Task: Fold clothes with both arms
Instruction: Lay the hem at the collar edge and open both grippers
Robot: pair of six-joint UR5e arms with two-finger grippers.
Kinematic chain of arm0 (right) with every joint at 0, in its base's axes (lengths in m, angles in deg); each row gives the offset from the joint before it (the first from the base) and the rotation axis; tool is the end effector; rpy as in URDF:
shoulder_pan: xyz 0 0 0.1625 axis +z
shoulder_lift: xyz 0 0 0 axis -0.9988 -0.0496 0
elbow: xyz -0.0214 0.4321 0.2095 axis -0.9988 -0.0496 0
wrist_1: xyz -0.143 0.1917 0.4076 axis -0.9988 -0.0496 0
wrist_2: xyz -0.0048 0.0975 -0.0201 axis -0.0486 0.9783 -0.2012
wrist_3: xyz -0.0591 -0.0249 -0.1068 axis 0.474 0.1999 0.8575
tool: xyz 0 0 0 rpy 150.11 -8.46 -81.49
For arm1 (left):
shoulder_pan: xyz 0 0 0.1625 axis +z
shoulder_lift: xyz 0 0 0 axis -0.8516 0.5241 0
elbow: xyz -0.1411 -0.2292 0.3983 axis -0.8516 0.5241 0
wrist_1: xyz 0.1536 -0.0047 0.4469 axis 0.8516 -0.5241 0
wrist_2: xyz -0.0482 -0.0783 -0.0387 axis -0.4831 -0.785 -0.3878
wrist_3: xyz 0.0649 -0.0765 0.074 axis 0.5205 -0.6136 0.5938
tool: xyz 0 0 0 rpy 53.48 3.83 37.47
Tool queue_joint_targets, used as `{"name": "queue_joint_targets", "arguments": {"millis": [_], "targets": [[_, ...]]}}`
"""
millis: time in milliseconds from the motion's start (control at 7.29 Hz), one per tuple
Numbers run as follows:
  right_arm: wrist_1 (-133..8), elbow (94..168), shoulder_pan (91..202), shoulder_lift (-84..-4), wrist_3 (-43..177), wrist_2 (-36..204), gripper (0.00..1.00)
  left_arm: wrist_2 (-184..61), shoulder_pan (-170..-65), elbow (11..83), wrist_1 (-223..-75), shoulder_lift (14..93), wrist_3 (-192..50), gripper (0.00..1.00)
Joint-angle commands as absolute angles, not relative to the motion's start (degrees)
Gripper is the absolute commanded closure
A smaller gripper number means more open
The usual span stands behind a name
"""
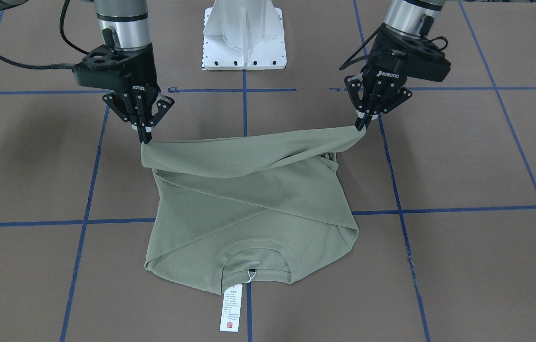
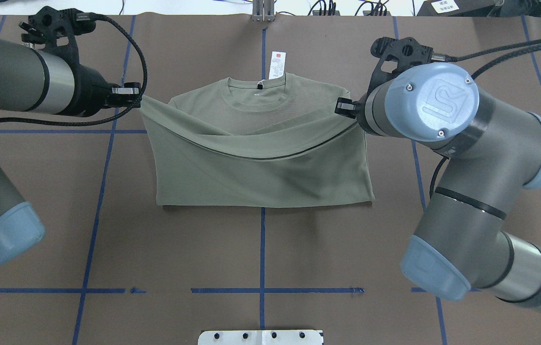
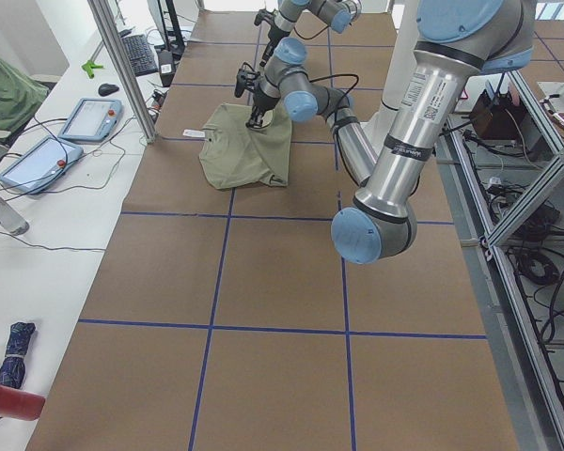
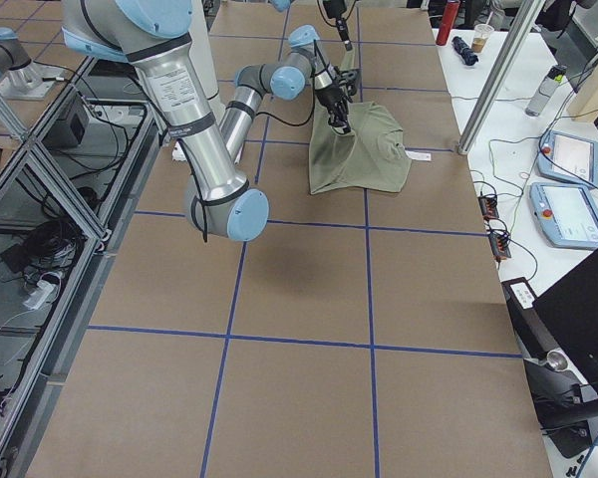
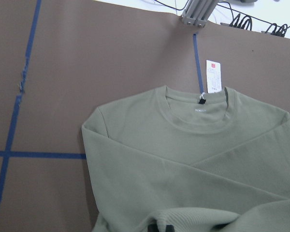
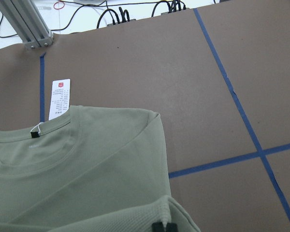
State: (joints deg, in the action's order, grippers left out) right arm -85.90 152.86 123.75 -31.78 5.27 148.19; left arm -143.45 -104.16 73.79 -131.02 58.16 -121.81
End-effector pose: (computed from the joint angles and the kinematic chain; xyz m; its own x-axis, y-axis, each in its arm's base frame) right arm -0.4491 -0.5072 0.2005 0.6648 0.2419 0.7067 -0.5009 0.8463 0.1815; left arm 0.3664 -0.5260 0.2195 0.5479 0.0182 -0.8363 0.3623 0.8960 0.2568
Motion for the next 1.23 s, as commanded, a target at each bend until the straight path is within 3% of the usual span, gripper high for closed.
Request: {"name": "queue_joint_targets", "arguments": {"millis": [0,137,274,412,1098], "targets": [[-76.06,136.19,127.13,-26.83,6.94,148.37,1.0,-142.77,-104.97,59.24,-139.87,61.19,-120.85,1.0],[-68.68,125.41,128.71,-24.03,8.52,148.81,1.0,-140.58,-104.88,49.59,-147.24,63.03,-120.77,1.0],[-63.65,119.03,130.47,-22.87,9.14,150.72,1.0,-138.65,-104.71,41.14,-151.76,65.66,-120.77,1.0],[-62.9,116.36,131.01,-22.77,10.8,150.92,1.0,-136.8,-104.62,37.05,-154.67,65.95,-120.77,1.0],[-62.72,113.96,130.58,-22.51,10.91,150.92,1.0,-135.11,-102.95,33.32,-155.4,67.7,-120.77,1.0]]}}
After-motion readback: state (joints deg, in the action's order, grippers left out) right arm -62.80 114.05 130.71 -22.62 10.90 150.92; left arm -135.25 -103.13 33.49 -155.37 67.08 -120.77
